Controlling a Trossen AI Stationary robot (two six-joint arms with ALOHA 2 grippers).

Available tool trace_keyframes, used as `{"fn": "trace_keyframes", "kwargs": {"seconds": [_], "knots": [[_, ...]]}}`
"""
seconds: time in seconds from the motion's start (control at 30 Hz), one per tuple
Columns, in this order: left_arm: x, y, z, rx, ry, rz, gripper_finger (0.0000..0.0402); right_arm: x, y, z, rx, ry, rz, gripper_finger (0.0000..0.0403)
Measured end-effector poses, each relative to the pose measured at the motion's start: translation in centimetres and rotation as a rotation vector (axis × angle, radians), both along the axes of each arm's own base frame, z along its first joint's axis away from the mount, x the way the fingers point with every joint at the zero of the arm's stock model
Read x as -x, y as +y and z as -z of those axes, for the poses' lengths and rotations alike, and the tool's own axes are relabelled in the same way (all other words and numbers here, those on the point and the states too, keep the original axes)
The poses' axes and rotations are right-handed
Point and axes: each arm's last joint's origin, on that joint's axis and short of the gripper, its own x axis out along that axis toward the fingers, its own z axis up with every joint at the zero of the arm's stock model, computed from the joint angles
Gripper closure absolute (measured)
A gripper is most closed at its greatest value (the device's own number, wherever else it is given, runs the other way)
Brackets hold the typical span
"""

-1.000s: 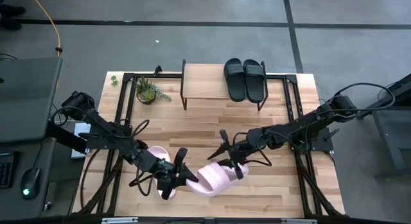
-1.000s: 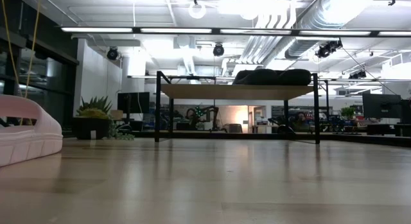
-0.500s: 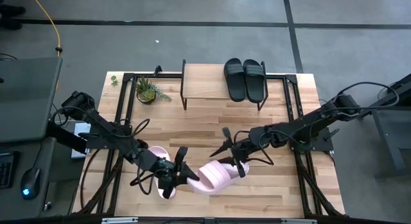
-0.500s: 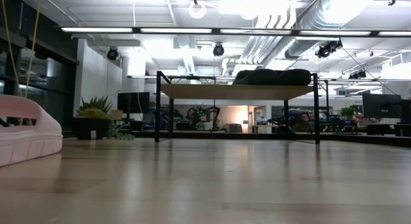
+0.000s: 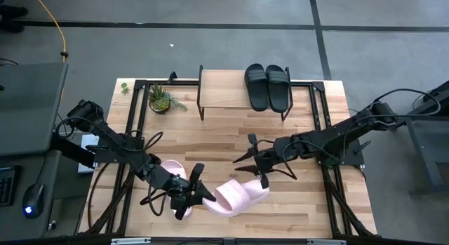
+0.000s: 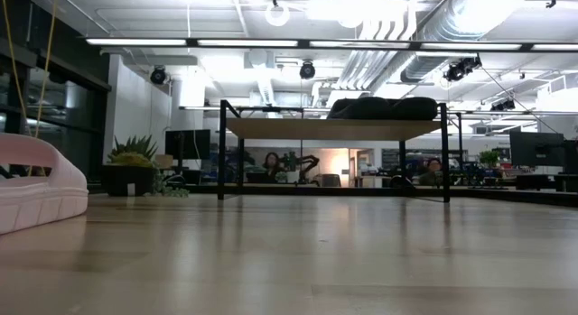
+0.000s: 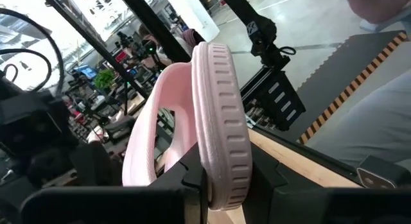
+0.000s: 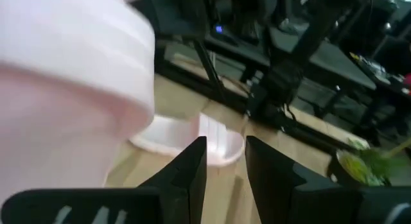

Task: Pick and place slides into the shelf
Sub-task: Put the right pink slipper on the shelf

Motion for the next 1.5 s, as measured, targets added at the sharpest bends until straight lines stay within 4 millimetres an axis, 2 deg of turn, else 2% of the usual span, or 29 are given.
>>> {"fn": "trace_keyframes", "kwargs": {"seconds": [0.4,0.7,0.9,1.23,1.5], "knots": [[0.0,0.2,0.2,-0.015,0.011,-0.069,0.0355,0.4,-0.6,0.2,0.051,0.039,0.139,0.0306],[0.0,0.7,0.4,-0.05,0.026,-0.227,0.0355,2.5,-1.5,-1.0,0.006,0.088,0.224,0.0306],[0.0,0.8,0.7,-0.077,0.046,-0.271,0.0355,4.0,-1.9,-1.8,-0.047,0.112,0.248,0.0306],[0.1,1.4,1.1,-0.145,0.076,-0.431,0.0355,6.0,-1.1,-2.6,0.029,0.092,0.354,0.0306],[0.3,1.8,1.2,-0.212,0.078,-0.583,0.0355,6.5,-0.9,-2.4,0.102,0.087,0.477,0.0306]]}}
